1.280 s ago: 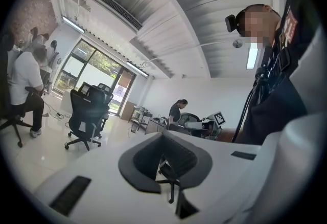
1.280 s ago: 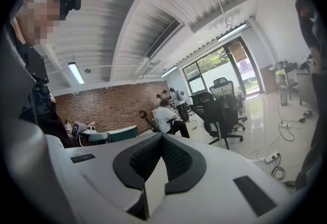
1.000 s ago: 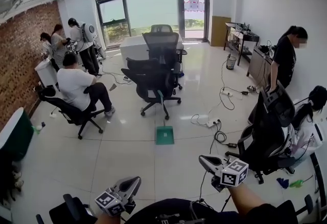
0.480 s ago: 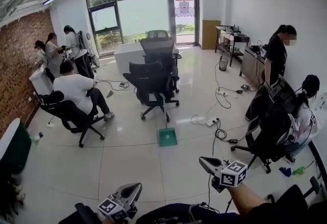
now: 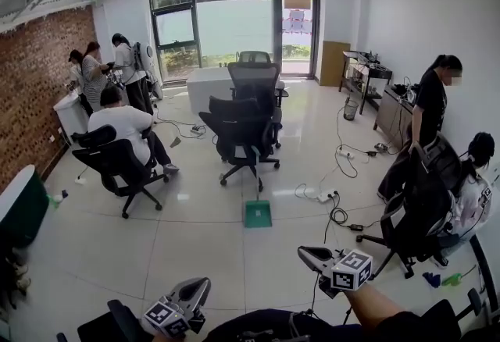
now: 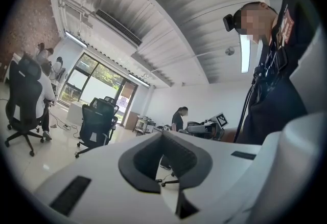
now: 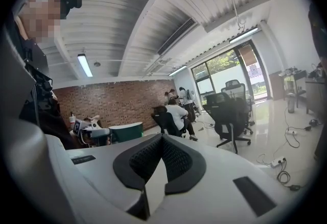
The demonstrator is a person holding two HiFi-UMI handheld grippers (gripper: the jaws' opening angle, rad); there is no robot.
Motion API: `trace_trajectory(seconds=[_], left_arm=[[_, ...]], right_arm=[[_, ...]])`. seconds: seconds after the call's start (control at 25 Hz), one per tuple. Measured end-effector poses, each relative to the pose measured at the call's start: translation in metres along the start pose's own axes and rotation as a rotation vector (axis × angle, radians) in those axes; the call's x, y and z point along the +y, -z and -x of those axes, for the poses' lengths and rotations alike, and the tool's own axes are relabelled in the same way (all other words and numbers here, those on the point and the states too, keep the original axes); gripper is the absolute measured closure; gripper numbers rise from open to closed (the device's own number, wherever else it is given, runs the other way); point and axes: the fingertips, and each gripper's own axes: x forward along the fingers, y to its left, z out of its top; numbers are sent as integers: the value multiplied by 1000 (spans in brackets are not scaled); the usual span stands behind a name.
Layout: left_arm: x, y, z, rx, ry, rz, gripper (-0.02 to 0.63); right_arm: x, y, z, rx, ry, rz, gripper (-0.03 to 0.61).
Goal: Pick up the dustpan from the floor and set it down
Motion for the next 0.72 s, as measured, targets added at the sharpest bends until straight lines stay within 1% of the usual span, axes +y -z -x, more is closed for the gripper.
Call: trace_trajectory(seconds=[0.36,0.48,0.6,0.72], left_arm=[[-29,5,-18,12,16,-25,600],[-25,8,-19,23,24,-37,600],[-33,-6,-22,25,36,-31,600],[-36,-9,-19,27,38,-34,600]], right_arm=[[-14,0,38,5,25,-17,557],[-15,-2,41,2,33,-18,557],[-10,-10,44,-1,35,-12,557],[-5,-12,47,-2,37,-8,557]])
